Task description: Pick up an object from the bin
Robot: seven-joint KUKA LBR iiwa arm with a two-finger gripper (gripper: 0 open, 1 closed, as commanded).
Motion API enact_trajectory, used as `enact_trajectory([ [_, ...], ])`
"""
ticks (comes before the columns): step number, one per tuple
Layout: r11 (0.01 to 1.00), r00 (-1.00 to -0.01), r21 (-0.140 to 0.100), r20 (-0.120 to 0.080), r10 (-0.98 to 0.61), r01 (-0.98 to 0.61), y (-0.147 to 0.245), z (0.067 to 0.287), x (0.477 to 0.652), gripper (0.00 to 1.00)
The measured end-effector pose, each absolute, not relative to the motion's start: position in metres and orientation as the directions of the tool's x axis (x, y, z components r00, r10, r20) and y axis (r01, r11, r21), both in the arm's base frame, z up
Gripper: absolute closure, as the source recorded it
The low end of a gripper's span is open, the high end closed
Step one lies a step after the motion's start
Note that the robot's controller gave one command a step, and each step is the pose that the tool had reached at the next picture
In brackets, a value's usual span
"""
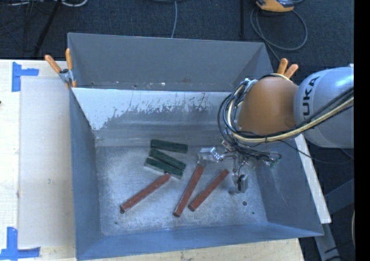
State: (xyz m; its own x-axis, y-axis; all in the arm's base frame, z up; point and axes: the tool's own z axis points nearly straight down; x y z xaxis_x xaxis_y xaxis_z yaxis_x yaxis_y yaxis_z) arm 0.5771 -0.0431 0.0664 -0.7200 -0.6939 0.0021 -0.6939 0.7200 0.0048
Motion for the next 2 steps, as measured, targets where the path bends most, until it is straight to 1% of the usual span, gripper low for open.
enact_trajectory([
  [1, 0.722, -0.722, 0.002, 0.0, -0.692, -0.692, -0.043, 0.069, 0.578, 1.0],
  [2, 0.654, -0.654, -0.006, -0.006, -0.756, -0.756, -0.035, 0.209, 0.571, 1.0],
])
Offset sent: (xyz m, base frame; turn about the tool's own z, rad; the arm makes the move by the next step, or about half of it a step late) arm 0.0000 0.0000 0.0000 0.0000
